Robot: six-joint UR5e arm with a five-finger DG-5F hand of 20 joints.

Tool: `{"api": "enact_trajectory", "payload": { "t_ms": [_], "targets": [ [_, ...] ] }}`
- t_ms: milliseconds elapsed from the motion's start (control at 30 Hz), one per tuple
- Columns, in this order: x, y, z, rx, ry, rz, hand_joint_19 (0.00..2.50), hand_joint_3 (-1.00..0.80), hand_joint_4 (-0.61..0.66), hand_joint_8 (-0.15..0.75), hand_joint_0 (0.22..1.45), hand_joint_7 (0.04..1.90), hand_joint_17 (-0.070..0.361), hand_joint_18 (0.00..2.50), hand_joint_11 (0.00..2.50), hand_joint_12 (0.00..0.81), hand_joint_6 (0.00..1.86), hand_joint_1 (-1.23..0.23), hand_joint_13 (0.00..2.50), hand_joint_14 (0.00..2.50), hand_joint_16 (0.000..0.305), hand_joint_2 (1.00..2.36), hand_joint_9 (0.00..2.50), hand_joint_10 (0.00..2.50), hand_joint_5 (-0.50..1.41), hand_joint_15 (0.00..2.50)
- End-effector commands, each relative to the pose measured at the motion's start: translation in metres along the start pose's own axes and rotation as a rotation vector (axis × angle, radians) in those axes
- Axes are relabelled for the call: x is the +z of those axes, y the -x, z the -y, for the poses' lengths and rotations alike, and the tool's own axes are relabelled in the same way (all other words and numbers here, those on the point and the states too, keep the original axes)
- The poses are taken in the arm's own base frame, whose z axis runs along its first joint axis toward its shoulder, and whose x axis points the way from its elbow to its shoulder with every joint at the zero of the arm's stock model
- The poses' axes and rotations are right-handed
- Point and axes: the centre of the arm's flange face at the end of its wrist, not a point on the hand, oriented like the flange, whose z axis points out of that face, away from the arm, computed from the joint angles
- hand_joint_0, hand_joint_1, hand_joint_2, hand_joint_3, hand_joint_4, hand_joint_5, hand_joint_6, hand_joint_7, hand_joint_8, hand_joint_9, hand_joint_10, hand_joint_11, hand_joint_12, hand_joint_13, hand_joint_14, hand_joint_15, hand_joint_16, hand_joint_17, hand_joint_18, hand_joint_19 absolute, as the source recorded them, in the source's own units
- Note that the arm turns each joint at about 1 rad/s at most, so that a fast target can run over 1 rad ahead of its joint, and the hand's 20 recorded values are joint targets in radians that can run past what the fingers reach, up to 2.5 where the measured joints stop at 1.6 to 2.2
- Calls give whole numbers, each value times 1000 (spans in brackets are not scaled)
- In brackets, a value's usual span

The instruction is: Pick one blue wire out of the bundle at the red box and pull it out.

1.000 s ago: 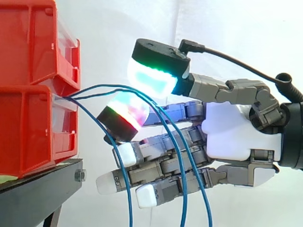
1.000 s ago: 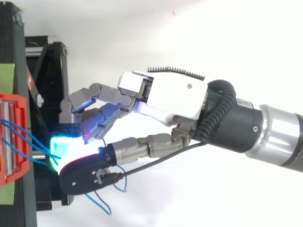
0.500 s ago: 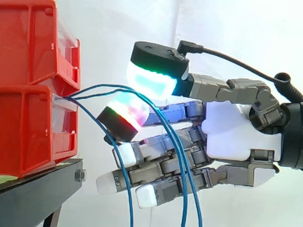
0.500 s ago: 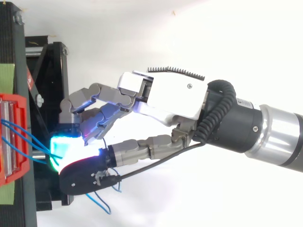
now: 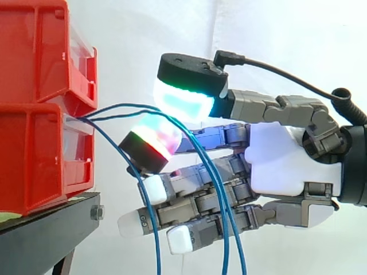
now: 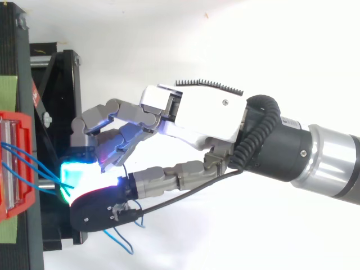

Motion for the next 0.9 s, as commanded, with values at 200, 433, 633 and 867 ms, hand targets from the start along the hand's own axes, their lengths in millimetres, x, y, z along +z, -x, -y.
{"api": "enact_trajectory", "payload": {
  "t_ms": [200, 433, 633, 867],
  "targets": [
    [-2, 1, -8, -5, -10, -3, 386, 97, -47, 425, 603, 1222, 163, 861, 574, 517, 924, -792, 681, 7, 72, 1004, 941, 11, -114, 249],
    [-9, 2, -13, -26, -54, -7, 384, 99, -51, 425, 605, 1221, 164, 864, 582, 521, 924, -792, 680, 7, 73, 1002, 949, 11, -111, 244],
    [-18, 8, -28, -67, -111, -11, 375, 110, -52, 427, 604, 1236, 165, 866, 578, 522, 923, -791, 682, 7, 73, 1001, 952, 13, -110, 245],
    [-25, 12, -42, -91, -146, -10, 384, 108, -50, 427, 608, 1218, 165, 864, 580, 521, 924, -793, 683, 7, 73, 1000, 953, 11, -109, 249]
  ]
}}
